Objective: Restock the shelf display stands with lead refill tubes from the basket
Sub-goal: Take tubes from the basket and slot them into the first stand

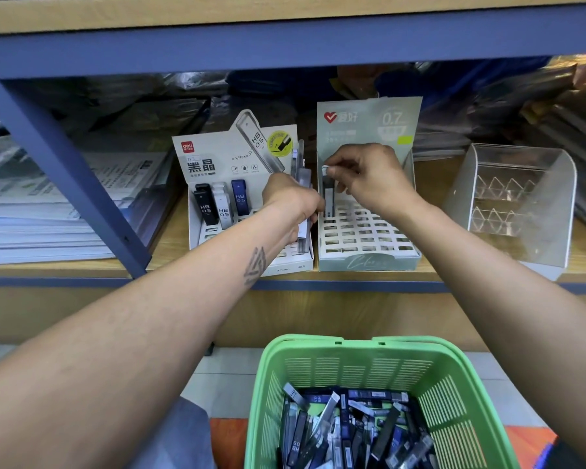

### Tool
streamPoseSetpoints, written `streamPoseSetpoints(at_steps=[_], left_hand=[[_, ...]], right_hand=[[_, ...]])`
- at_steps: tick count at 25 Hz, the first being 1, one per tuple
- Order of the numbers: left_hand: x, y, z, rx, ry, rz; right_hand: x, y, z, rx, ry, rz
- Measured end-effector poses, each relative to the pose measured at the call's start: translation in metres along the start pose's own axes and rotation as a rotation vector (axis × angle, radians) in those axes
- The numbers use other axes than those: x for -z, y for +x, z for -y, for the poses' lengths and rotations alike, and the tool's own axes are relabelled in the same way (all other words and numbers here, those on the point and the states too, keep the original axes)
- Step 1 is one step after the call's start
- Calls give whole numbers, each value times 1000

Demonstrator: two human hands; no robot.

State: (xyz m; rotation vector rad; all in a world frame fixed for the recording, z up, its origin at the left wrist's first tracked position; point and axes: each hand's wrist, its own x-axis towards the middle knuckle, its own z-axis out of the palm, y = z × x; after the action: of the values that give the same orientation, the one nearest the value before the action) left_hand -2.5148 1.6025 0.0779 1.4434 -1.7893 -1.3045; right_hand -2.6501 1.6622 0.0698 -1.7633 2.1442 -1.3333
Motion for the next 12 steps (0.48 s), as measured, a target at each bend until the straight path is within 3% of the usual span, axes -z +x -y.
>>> streamPoseSetpoints(at_steps=[3, 8, 10, 12], left_hand=[[0, 2, 1, -4, -4, 7], [8, 0, 5, 62, -171, 101], [17, 0, 10, 101, -293, 167], [30, -3, 14, 144, -417, 223]], right_hand=[[-4, -2, -2, 63, -204, -36], [0, -14, 9, 26, -300, -48], [-3, -22, 29, -49, -143, -97], [-9, -29, 53, -246, 193, 14]])
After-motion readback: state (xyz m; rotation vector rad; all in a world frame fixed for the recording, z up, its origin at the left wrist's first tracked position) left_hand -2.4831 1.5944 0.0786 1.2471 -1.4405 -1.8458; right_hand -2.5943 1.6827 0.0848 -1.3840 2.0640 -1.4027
